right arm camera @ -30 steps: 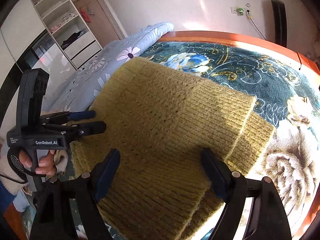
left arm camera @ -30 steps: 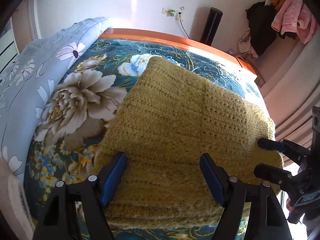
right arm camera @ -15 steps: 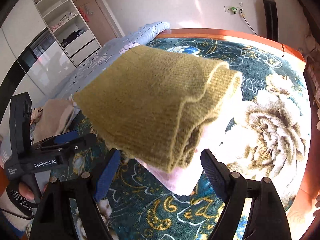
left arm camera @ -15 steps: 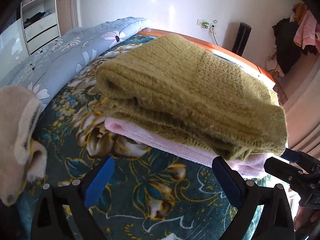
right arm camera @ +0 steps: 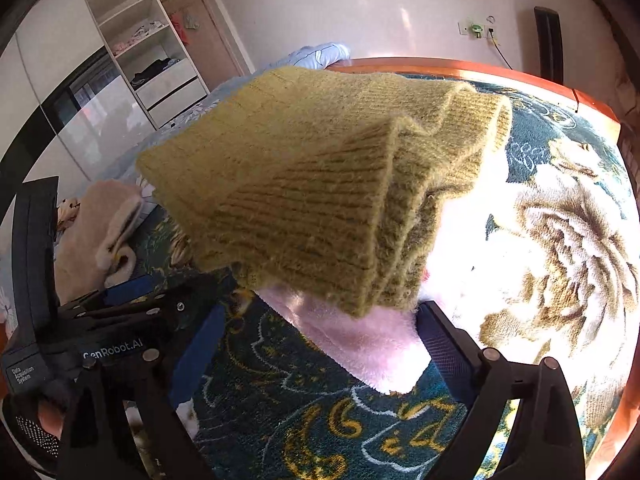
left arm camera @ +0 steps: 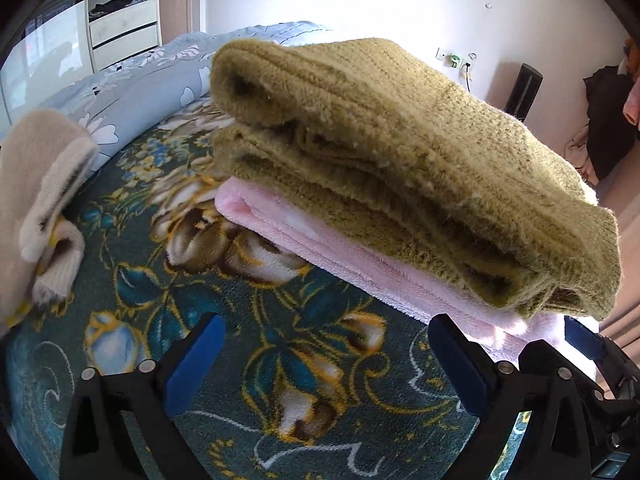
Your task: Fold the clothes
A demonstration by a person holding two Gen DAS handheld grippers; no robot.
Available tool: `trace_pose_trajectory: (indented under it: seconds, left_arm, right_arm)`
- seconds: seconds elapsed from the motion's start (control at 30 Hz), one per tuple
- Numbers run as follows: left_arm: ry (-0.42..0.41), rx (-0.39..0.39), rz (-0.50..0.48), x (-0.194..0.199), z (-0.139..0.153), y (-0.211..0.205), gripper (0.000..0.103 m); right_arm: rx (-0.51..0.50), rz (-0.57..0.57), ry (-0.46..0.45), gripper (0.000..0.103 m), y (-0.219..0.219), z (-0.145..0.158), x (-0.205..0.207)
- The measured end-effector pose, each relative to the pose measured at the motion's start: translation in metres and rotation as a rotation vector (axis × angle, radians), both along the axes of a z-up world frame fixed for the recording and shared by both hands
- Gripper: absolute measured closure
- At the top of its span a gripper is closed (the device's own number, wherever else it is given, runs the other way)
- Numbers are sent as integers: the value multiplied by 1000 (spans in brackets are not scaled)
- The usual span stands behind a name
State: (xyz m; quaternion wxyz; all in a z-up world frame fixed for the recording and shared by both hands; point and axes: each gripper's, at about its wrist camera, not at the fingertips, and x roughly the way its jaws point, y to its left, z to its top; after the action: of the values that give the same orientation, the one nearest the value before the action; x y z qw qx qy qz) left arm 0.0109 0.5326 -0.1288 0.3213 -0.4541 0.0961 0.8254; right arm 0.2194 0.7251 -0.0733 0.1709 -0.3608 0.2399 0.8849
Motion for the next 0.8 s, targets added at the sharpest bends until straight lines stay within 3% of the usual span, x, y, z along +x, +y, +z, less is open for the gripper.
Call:
trace_pose_trajectory:
  seconds: [0.33,0.53,0.8]
  left_arm:
    - [24,12,10,3,-16,-6,0]
    - [47,21,9,10,-18,-8,0]
    - [71,22,25,18,-19,-12,0]
  right_arm:
    - [74,-43,24,5,-10,-9,1]
    - [48,-134,6,5,-11,-21,11]
    - [26,-166,-18,5,-13,-36,20]
